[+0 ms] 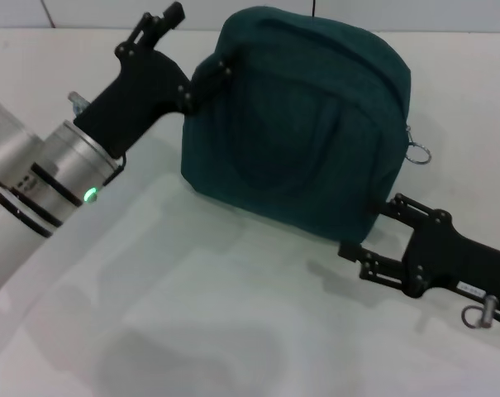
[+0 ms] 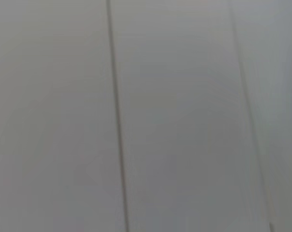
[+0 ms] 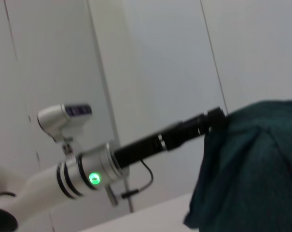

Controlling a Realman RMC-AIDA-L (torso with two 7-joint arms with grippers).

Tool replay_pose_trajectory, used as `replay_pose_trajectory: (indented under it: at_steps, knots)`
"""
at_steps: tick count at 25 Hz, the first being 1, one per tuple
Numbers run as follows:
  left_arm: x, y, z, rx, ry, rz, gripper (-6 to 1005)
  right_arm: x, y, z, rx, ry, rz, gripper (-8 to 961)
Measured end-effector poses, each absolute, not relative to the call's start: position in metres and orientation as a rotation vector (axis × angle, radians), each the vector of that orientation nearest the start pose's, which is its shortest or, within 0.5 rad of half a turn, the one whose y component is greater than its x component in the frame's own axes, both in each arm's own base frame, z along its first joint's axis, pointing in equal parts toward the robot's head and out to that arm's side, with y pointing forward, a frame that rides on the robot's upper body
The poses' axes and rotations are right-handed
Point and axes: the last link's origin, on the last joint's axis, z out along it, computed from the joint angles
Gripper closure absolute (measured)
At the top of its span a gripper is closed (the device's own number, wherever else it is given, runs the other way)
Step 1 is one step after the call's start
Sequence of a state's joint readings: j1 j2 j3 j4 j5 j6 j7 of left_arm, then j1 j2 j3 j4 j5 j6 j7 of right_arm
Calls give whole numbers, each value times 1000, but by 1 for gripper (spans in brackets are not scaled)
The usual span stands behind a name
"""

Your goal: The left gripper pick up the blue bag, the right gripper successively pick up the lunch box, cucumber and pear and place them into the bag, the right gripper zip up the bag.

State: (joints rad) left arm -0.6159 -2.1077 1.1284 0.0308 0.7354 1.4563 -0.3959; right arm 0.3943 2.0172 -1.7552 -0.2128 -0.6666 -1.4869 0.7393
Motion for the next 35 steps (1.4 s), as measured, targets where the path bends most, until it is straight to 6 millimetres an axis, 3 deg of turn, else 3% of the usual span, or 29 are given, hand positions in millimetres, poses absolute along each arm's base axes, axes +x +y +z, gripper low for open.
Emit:
replay_pose_trajectory:
  at_steps: [10,18,22,28,35]
  knots:
    - [-243,332,-8,-1817,-184,-1182,106,269,276,-62,-2510,461,1044,170]
    - [-241,382,-30,-1911,-323,-926,110,265,277,-62,-2512,453,1057,171]
    - [-242,386,-34,-1944,-330,-878,111,267,275,-61,-2505,463,1060,171]
    - [-238,365,-50,-2182,-90,-794,111,272,276,-55,-2460,480,1065,170]
    - [-253,332,-46,-2206,-12,-802,111,286,288,-30,-2272,524,1082,170]
